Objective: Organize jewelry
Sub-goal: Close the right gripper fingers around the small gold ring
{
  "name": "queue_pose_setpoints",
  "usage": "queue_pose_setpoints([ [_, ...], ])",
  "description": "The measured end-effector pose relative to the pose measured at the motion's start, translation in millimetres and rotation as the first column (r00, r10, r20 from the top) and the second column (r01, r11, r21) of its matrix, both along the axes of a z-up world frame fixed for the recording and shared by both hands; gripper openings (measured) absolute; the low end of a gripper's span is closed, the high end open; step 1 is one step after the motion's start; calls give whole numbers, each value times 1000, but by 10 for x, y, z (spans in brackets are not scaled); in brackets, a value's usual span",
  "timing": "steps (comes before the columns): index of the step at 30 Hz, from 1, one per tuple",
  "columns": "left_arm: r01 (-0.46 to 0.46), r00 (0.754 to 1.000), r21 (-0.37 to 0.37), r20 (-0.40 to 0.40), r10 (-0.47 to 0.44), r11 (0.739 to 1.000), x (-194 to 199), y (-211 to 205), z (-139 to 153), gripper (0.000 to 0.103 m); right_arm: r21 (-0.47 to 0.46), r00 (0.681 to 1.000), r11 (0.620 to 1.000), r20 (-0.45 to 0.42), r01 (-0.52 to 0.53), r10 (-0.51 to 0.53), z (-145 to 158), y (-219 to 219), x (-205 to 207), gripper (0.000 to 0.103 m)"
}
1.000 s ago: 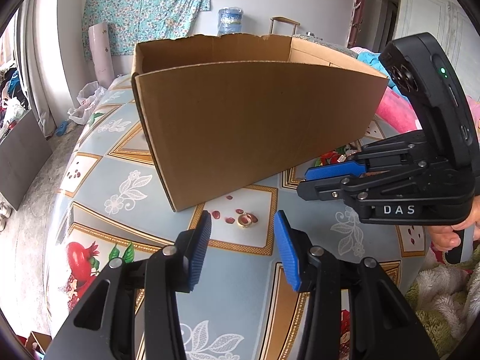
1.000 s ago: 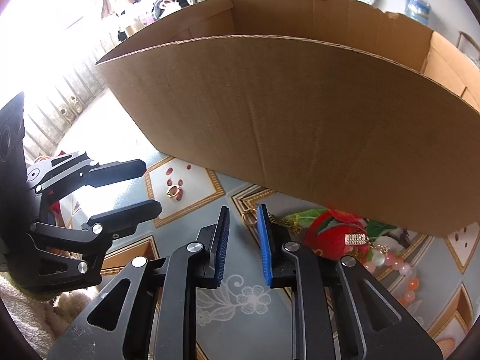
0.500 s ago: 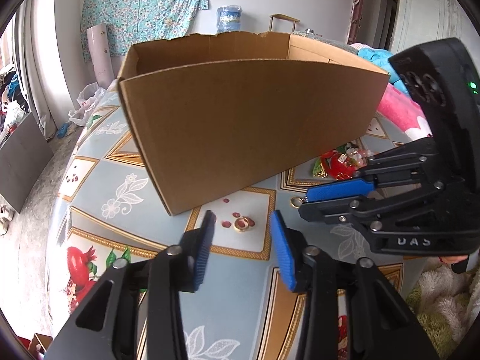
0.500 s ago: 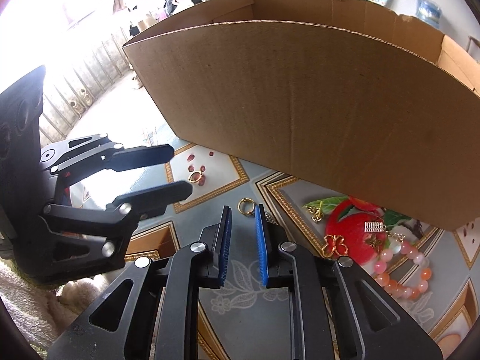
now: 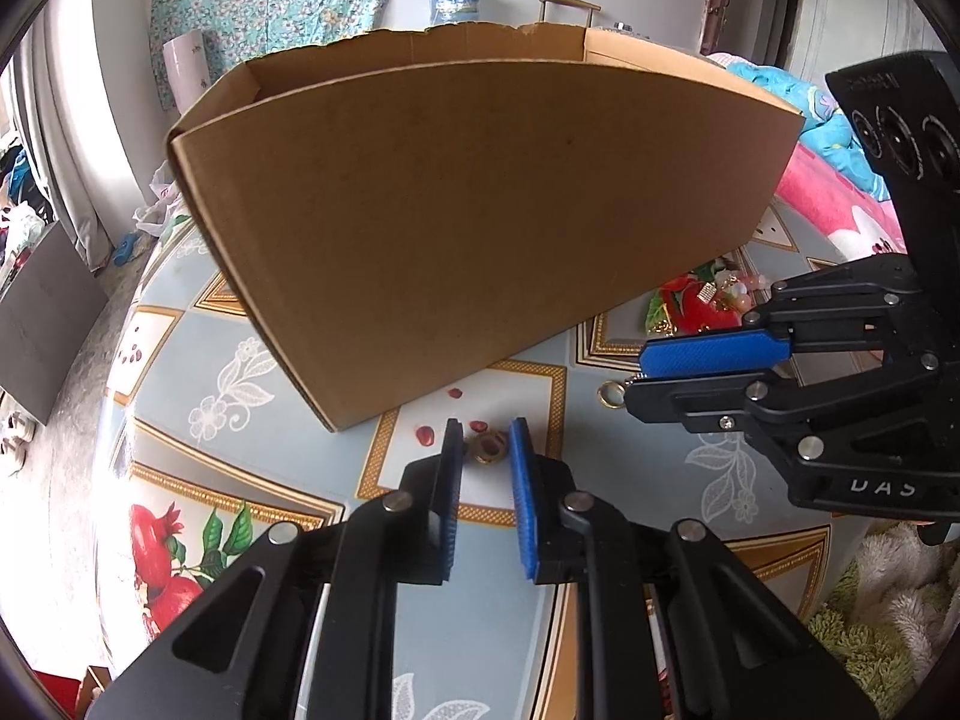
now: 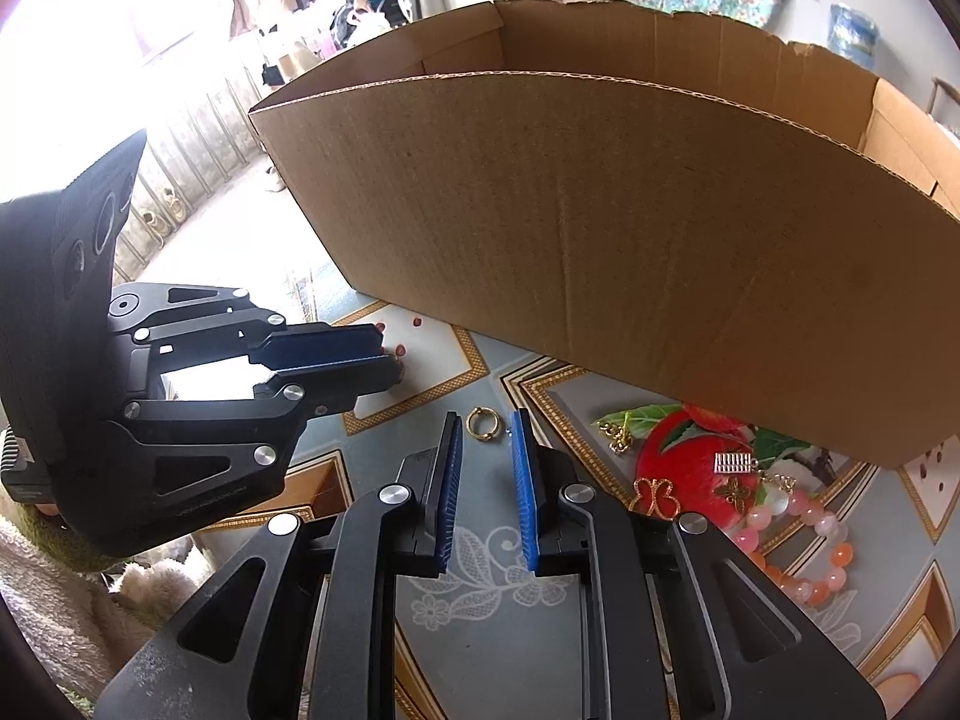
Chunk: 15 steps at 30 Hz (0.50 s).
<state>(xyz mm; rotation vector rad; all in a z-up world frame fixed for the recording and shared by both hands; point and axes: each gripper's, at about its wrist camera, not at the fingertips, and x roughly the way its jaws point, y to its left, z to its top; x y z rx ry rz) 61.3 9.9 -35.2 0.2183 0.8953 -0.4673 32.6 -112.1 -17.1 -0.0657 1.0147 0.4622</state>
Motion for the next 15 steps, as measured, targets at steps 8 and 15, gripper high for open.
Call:
queue_pose_setpoints([
  [8,12,1000,29,14,-13,999,-33,-78,-8,11,7,1000,1000,2,8,-8,118,-25,41,17],
  [15,16,1000,26,24,-17,1000,-39,-90,-35,10,1,1000,1000,16,9,-9,104,-30,44,25],
])
